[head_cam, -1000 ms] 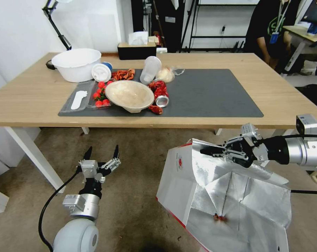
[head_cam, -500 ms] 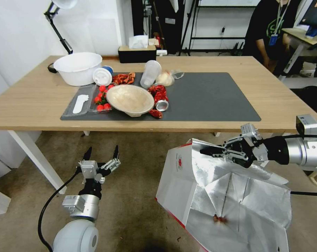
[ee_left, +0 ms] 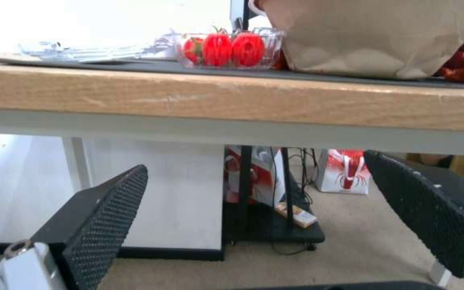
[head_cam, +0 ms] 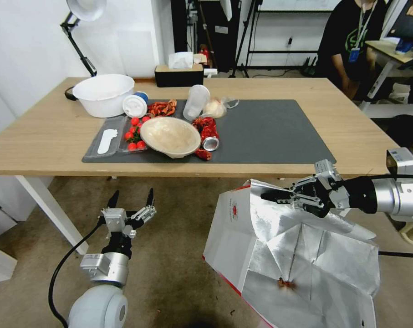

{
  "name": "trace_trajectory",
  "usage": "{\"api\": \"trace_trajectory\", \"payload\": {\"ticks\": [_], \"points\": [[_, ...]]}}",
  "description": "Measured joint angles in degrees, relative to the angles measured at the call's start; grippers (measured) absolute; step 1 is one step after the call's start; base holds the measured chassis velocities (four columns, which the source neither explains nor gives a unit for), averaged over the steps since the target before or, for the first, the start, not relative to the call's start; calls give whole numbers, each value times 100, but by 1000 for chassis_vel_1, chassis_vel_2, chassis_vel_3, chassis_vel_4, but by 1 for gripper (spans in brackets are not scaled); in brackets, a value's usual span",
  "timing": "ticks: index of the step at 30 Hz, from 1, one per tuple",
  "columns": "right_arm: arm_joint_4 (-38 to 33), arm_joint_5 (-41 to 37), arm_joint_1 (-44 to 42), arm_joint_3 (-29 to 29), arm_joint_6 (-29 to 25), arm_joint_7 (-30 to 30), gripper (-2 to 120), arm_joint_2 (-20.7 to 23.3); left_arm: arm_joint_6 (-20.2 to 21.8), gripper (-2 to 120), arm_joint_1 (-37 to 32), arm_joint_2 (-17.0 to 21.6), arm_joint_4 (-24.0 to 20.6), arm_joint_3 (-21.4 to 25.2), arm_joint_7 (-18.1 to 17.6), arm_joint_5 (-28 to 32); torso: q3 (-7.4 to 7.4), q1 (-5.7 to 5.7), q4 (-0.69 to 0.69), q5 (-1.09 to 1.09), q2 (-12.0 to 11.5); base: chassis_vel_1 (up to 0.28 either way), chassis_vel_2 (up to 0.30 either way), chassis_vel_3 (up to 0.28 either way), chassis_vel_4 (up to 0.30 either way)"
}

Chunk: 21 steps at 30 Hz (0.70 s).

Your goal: Pick up the food delivery bag from the floor and place it on the table.

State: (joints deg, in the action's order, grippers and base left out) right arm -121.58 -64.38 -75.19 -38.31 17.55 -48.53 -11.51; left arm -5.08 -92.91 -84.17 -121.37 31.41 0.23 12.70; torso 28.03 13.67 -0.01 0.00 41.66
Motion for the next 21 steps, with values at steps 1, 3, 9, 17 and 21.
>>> {"api": "trace_trajectory", "payload": {"ticks": [1,3,9,17,21], "points": [[0,0,0,0,0,0,0,0,0,100,0,0,0,0,0,0,0,0,0,0,0,0,0,0,0],[9,0,1,0,-3,1,0,-1,0,100,3,0,6,-1,0,0,45,28,1,0,74,0,0,0,0],[19,2,3,0,-7,1,0,-4,0,100,4,-3,12,-2,-1,0,110,80,0,0,191,0,0,0,0],[34,3,7,-4,-12,1,0,-9,6,100,14,-4,19,-4,-2,2,229,167,0,0,395,0,0,0,0],[37,3,11,-8,-15,1,0,-4,7,100,14,-7,21,-6,-3,3,293,207,0,0,499,0,0,0,0]]}}
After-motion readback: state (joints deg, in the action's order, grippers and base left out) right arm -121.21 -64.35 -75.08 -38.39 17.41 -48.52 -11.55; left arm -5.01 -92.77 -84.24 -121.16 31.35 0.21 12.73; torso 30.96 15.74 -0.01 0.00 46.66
